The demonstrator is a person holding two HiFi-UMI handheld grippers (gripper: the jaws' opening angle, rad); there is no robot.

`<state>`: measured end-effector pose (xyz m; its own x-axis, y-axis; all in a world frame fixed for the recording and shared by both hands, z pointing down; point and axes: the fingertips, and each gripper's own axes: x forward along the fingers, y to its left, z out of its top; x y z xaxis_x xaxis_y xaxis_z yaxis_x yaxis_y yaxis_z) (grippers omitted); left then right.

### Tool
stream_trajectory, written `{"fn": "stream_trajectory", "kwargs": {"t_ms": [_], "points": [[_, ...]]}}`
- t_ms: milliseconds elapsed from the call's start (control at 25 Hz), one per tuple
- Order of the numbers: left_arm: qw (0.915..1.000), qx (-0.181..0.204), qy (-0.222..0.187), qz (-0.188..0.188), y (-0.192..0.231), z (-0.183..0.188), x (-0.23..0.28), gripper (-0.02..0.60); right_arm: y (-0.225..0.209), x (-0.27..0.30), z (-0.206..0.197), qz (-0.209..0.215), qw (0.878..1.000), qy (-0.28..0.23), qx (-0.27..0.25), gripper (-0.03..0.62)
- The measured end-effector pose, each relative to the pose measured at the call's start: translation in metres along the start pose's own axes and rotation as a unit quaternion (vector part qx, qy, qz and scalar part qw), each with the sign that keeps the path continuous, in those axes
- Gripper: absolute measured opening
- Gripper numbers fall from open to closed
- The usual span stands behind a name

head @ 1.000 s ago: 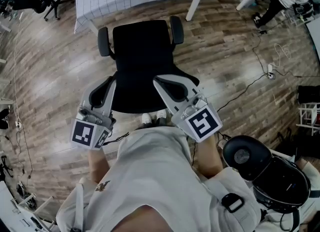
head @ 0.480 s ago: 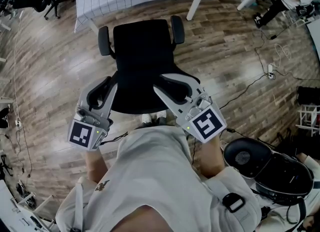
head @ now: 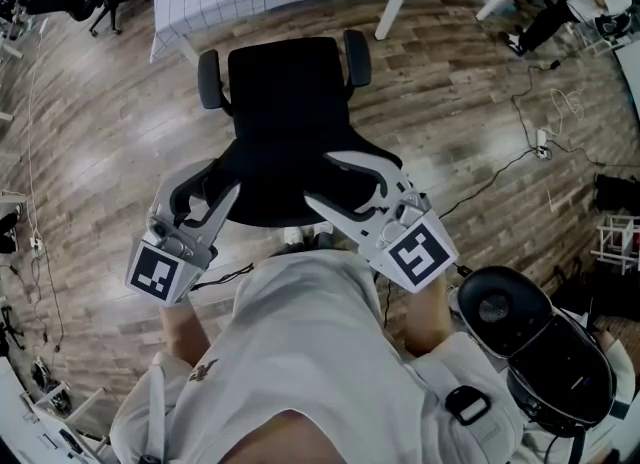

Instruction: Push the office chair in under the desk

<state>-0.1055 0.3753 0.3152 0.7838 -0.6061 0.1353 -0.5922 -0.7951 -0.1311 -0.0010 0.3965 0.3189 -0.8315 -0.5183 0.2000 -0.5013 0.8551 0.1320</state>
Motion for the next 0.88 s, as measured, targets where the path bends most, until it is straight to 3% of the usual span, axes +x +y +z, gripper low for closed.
{"fn": "stream_trajectory", "kwargs": {"t_ms": [440, 520, 880], "points": [[0.9953, 0.034, 0.032, -0.085, -0.028, -0.006, -0.010, 0.267, 0.016, -0.002, 0.001, 0.044, 0.999, 0.007, -0.031, 0.216], [0.9939, 0.038, 0.040, -0.096, -0.033, -0.009, -0.011, 0.272, 0.023, -0.003, 0.000, 0.059, 0.997, 0.012, -0.038, 0.273], [0.9867, 0.047, 0.084, -0.131, -0.050, -0.024, -0.014, 0.342, 0.034, -0.007, -0.015, 0.090, 0.994, 0.042, -0.049, 0.294]]}}
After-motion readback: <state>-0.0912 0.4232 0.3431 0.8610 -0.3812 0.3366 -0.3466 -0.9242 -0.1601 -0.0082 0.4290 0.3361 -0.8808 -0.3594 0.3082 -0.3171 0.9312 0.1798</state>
